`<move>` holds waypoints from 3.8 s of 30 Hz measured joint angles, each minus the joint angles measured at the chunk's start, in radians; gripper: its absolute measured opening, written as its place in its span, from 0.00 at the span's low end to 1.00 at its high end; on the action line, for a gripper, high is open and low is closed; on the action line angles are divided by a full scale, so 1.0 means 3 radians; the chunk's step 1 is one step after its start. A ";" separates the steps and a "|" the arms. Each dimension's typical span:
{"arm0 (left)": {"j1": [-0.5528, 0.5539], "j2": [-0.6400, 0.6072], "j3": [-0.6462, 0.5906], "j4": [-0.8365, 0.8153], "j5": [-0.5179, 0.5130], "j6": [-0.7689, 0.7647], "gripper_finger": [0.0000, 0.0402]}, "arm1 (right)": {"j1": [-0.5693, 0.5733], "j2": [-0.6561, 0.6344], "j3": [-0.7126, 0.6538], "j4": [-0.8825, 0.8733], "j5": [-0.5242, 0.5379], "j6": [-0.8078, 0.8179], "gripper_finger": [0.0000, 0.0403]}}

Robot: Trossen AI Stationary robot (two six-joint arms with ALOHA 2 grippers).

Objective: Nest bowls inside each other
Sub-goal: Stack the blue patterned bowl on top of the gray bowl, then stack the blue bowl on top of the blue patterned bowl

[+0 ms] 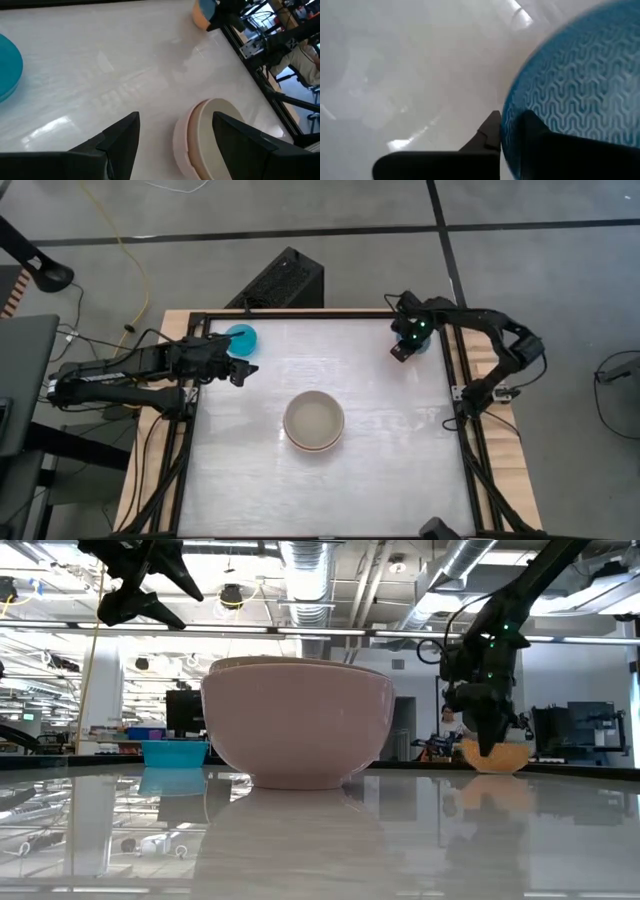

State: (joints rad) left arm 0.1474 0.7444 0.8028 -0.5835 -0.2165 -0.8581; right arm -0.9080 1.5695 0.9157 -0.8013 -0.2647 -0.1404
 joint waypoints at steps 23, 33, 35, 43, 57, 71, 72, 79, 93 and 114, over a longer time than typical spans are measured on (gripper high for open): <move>0.0000 0.0000 0.0000 -0.0006 -0.0170 0.0053 0.59 | 0.1143 -0.1650 -0.0027 0.1489 -0.1622 0.1158 0.00; 0.0000 -0.0001 0.0000 -0.0006 -0.0202 0.0079 0.59 | 0.2412 -0.1393 -0.0018 0.2506 -0.0901 0.1738 0.00; 0.0000 0.0000 0.0000 -0.0006 -0.0202 0.0079 0.59 | 0.2589 -0.1255 0.0022 0.2514 -0.0774 0.1748 0.00; 0.0000 0.0000 0.0000 -0.0007 -0.0200 0.0076 0.59 | 0.3015 -0.0551 0.0464 0.2403 -0.0506 0.1403 0.00; 0.0000 0.0000 0.0000 -0.0006 -0.0157 0.0038 0.59 | 0.3289 0.0930 0.2388 -0.0044 0.0099 0.0018 0.00; 0.0000 -0.0001 0.0000 -0.0019 -0.0162 0.0089 0.59 | 0.3508 0.1110 0.2860 -0.0297 0.0010 -0.0017 0.00; 0.0000 0.0000 0.0000 -0.0019 -0.0174 0.0090 0.59 | 0.3508 0.1112 0.2860 -0.0305 0.0020 -0.0014 0.00; 0.0000 -0.0001 0.0000 -0.0017 -0.0188 0.0090 0.59 | 0.3508 0.1115 0.2781 -0.0140 0.0027 0.0042 0.00; 0.0000 -0.0001 0.0000 -0.0030 -0.0262 0.0085 0.59 | 0.3476 0.1116 0.2146 0.0453 0.0009 0.0373 0.14; 0.0154 0.0744 -0.0001 -0.0827 -0.0360 0.0955 0.59 | 0.3308 0.0336 0.2092 0.1173 -0.0359 0.1077 0.39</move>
State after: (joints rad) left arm 0.1937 0.9676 0.8024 -0.8315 -0.3245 -0.5718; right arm 0.0843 1.6704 1.5433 -0.4495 -0.3725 0.1828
